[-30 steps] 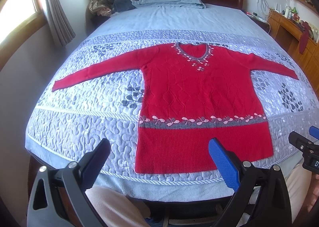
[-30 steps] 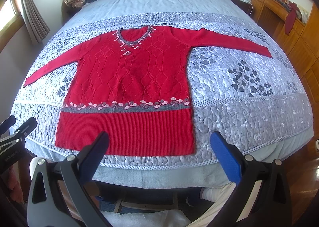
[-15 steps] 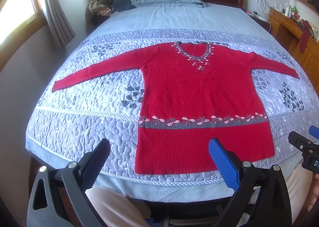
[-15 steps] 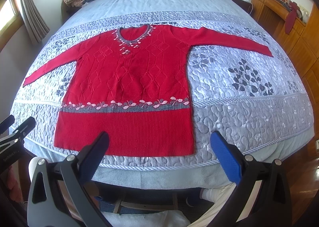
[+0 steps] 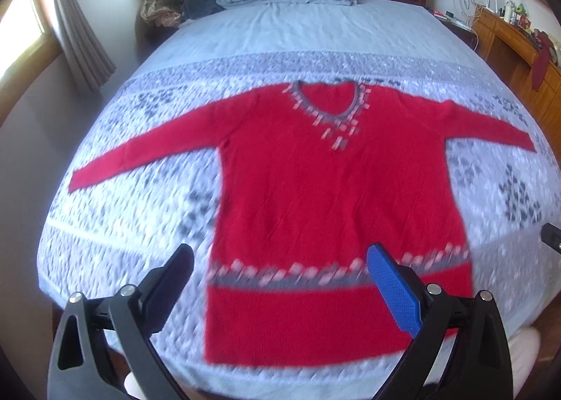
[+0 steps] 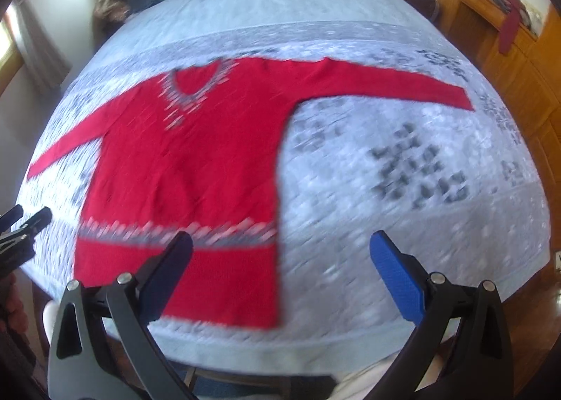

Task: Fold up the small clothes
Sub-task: 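Grasp a sweater sleeve with the right tool and lay it across the body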

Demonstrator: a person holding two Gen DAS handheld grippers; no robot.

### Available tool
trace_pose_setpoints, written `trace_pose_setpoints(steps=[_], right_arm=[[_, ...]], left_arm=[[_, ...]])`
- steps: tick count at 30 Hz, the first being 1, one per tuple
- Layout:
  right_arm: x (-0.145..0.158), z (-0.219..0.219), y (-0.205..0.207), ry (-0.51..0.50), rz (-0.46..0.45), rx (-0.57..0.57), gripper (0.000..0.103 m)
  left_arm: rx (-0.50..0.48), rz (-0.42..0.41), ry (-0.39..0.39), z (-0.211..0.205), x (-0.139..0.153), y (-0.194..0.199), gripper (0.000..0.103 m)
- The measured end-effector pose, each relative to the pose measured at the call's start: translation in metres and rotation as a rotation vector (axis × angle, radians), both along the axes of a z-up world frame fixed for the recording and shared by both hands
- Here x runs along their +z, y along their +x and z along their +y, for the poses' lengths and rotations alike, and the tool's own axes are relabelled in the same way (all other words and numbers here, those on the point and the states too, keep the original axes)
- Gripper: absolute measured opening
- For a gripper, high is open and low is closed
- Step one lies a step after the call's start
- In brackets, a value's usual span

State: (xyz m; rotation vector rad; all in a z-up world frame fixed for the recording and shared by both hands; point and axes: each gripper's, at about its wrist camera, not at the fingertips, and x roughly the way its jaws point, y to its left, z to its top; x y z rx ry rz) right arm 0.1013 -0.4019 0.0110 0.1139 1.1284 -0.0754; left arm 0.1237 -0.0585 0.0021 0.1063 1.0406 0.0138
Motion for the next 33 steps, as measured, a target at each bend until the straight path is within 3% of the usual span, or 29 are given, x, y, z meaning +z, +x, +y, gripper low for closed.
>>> trace_pose_setpoints(steps=[4, 6, 9, 16, 22, 28, 31, 32, 33], right_arm=[[0.009, -0.087, 0.064, -0.080, 0.002, -0.083, 0.100], [0.005, -0.127, 0.092, -0.071, 0.032, -0.102, 0.100], [-0.012, -0.201, 0.137, 0.007, 0.101, -0.141, 0.100], [-0.078, -0.328, 0.201, 0.006, 0.232, -0.221, 0.100], [-0.137, -0.404, 0.227, 0.175, 0.259, -0.326, 0.099], [-0.168, -0.434, 0.239, 0.260, 0.261, -0.413, 0.097], [-0.166, -0.435, 0.241, 0.211, 0.267, -0.435, 0.075], [-0.164, -0.435, 0.242, 0.185, 0.271, -0.430, 0.065], [-0.162, -0.433, 0.242, 0.172, 0.271, -0.417, 0.049]], left_arm=[[-0.032, -0.003, -0.027, -0.063, 0.004, 0.075, 0.099], [-0.067, -0.009, -0.037, -0.107, 0.000, 0.115, 0.099], [-0.113, 0.021, -0.079, -0.168, -0.012, 0.164, 0.099], [-0.146, 0.044, -0.106, -0.272, -0.054, 0.236, 0.099], [-0.158, 0.076, -0.102, -0.308, -0.087, 0.258, 0.099], [-0.146, 0.064, -0.064, -0.300, -0.103, 0.270, 0.099], [-0.121, 0.069, -0.046, -0.289, -0.108, 0.280, 0.099], [-0.113, 0.073, -0.046, -0.286, -0.109, 0.283, 0.099], [-0.101, 0.077, -0.049, -0.282, -0.110, 0.285, 0.099]])
